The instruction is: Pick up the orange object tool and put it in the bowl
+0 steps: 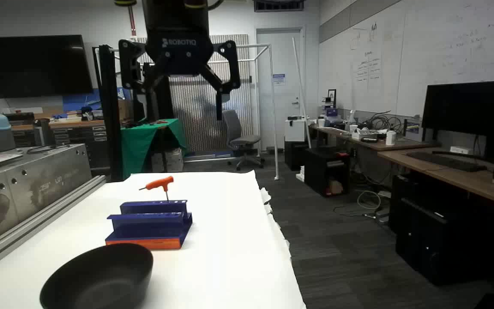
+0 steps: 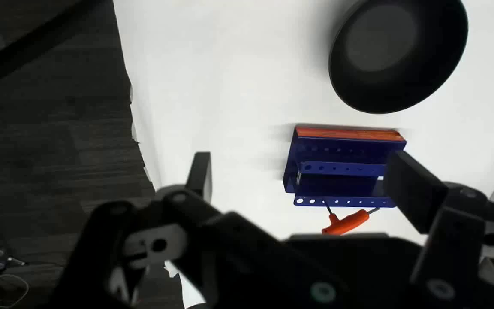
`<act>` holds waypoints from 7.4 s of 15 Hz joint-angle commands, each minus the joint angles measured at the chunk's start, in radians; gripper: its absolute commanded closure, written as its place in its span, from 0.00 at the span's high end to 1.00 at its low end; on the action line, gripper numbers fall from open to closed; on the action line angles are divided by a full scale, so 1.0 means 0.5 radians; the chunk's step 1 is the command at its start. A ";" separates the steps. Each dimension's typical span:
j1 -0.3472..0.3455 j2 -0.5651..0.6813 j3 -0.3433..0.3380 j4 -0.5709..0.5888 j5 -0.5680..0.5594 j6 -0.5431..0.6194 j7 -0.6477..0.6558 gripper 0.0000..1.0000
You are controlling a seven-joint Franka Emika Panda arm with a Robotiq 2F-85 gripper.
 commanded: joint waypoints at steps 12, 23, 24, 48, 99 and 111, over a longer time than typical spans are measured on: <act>-0.054 0.319 0.260 0.260 0.014 -0.006 0.682 1.00; 0.093 1.389 0.604 1.220 -0.162 -0.281 1.932 1.00; 0.106 1.469 0.586 1.287 -0.137 -0.326 1.938 1.00; 0.257 2.044 0.448 1.620 0.145 -0.120 1.932 0.66; -0.009 2.155 0.358 1.474 0.527 -1.169 1.348 0.62; 0.097 1.637 0.388 1.195 0.329 -0.599 1.110 1.00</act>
